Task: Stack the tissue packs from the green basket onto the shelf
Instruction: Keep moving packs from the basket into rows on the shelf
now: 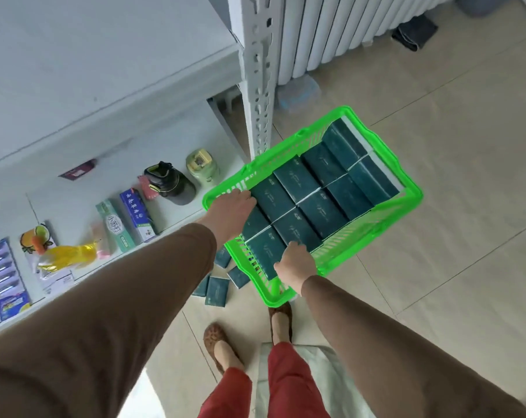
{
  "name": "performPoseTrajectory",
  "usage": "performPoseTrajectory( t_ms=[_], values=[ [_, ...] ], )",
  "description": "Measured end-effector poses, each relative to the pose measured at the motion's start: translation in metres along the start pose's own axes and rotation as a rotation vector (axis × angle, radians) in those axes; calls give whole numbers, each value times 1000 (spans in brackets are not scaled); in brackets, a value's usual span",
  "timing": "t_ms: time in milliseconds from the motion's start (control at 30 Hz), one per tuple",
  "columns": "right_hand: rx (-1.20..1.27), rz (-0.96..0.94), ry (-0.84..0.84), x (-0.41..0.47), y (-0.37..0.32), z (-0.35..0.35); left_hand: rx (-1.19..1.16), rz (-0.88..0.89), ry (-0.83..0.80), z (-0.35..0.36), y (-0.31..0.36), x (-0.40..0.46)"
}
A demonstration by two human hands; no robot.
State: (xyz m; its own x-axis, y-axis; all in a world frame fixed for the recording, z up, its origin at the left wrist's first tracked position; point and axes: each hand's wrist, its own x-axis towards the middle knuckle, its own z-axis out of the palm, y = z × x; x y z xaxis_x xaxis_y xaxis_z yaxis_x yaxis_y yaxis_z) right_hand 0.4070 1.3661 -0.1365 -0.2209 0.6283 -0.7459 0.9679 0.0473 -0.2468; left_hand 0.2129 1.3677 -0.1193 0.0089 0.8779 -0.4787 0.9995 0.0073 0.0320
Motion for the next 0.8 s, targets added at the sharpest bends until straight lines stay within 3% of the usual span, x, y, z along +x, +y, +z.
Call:
performPoseTrajectory(
  t_ms=[200, 400, 700, 800],
  values=[
    [-98, 17, 57, 29, 14, 48, 252, 168, -56, 50, 0, 58],
    [-236, -49, 94, 42, 18, 66, 374, 191, 1, 70, 2, 75],
    [-141, -104, 115, 28, 23, 24, 456, 141, 69, 42, -7, 51],
    [79, -137, 159, 1, 25, -11, 330, 54, 135, 16, -16, 17]
  ],
)
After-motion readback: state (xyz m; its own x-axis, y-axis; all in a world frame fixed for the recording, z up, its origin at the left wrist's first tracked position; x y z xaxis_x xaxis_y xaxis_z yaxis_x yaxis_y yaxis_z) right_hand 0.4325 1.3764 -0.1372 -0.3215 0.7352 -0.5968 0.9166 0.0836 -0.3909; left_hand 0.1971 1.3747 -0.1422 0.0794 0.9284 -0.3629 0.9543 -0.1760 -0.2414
